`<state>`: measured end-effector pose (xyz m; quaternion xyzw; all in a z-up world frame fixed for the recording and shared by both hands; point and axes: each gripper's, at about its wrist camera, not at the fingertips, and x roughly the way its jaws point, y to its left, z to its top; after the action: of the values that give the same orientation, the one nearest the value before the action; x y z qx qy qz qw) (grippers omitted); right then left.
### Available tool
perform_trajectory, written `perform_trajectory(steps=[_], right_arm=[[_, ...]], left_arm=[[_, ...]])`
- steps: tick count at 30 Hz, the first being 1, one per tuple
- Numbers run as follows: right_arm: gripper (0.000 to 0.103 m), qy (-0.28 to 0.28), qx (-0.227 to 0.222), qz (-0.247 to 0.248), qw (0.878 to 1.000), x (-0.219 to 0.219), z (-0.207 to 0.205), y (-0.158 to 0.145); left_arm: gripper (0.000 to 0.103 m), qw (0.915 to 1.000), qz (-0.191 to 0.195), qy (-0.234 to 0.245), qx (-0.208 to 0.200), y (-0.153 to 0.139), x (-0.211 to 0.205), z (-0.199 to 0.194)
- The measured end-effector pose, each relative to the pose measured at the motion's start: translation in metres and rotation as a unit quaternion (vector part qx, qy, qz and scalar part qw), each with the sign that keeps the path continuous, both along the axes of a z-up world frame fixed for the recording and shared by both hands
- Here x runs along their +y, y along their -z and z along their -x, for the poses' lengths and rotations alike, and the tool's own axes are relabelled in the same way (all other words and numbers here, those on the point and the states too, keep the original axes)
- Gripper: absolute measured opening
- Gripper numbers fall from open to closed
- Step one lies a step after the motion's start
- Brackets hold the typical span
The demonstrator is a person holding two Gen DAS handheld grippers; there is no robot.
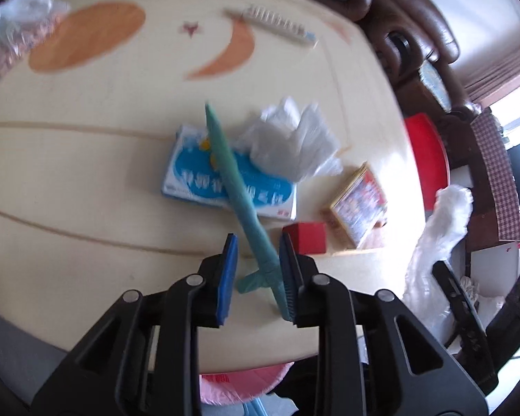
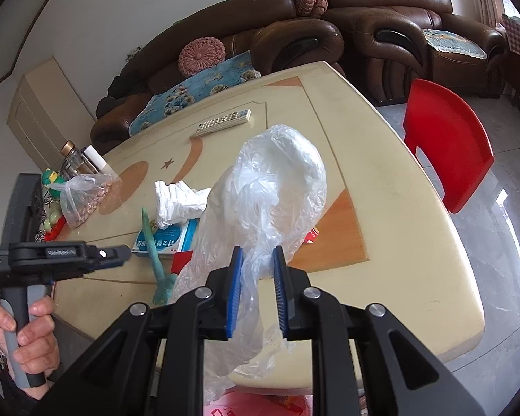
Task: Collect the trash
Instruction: 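Lift the green toy sword with the left tool while the right tool lifts the plastic bag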
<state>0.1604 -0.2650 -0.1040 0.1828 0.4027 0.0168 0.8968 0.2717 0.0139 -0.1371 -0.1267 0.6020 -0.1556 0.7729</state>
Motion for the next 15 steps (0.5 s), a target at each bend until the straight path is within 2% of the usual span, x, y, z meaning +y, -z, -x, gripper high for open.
perform_trajectory(steps=[5,12,15], right_arm=[[0.018,-0.004,0.001,-0.006,1.000,-0.001,-0.001,0.004],[0.018,-0.010,0.006,-0.013,1.000,-0.002,-0.005,0.010],[0.018,-0.010,0.006,-0.015,1.000,-0.004,-0.006,0.010]], left_arm=[[0.024,0.9992,-0.011,-0.013,0.035,0.028,-0.011,-0.009],[0.026,0.9988,-0.020,-0.014,0.044,0.040,-0.028,-0.019],[0.021,0.9990,-0.026,-0.009,0.035,0.039,-0.031,-0.017]])
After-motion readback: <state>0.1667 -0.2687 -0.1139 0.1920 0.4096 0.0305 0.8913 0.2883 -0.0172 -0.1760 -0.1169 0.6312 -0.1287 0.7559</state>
